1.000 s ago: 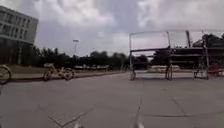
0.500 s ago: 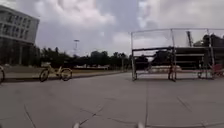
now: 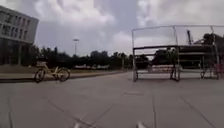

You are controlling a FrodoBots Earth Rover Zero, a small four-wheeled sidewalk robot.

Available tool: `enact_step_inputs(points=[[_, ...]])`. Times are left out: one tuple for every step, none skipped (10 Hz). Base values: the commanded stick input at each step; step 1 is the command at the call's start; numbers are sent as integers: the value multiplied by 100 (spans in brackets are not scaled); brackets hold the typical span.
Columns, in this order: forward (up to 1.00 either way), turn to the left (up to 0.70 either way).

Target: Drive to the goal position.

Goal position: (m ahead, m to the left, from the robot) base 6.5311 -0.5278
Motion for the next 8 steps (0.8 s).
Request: enact_step_inputs(points=[[60,0],[60,0],[60,0],[60,0],[60,0],[60,0],[60,0],[60,0]])
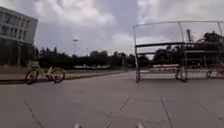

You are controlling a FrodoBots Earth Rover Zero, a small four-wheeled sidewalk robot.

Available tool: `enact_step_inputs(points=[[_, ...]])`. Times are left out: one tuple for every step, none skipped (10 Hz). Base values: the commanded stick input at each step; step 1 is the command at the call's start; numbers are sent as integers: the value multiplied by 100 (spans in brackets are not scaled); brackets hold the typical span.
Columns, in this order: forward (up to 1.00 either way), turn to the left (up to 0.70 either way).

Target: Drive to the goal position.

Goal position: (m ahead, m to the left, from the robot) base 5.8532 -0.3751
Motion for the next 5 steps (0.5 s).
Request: enact_step_inputs(points=[[60,0],[60,0],[60,0],[60,2],[60,5]])
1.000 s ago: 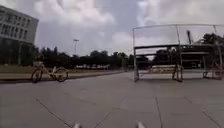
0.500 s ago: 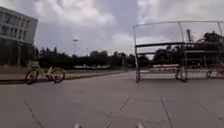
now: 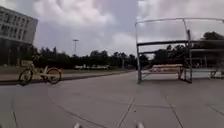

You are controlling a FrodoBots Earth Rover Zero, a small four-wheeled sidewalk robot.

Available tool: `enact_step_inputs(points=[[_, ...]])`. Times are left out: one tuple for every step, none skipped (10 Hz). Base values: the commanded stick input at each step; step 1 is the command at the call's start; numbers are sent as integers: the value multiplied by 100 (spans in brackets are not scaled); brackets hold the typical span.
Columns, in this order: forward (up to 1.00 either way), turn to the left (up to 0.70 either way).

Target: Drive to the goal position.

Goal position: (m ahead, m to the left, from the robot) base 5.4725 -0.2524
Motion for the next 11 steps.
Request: enact_step_inputs(points=[[60,9],[60,9],[60,8],[60,8],[60,5],[60,0],[60,0],[60,0],[60,0],[60,0],[60,0]])
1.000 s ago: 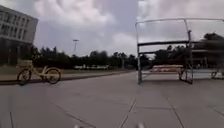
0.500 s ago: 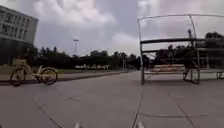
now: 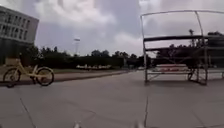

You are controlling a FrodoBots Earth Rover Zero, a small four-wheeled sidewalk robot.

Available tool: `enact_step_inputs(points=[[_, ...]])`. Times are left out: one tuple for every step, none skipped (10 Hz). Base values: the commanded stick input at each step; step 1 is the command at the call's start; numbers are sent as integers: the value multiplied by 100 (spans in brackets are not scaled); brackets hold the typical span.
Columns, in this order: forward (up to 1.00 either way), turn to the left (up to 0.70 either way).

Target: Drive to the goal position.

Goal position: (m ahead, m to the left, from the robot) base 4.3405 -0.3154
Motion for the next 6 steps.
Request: enact_step_inputs(points=[[60,0],[60,0],[60,0],[60,0],[60,0],[60,0]])
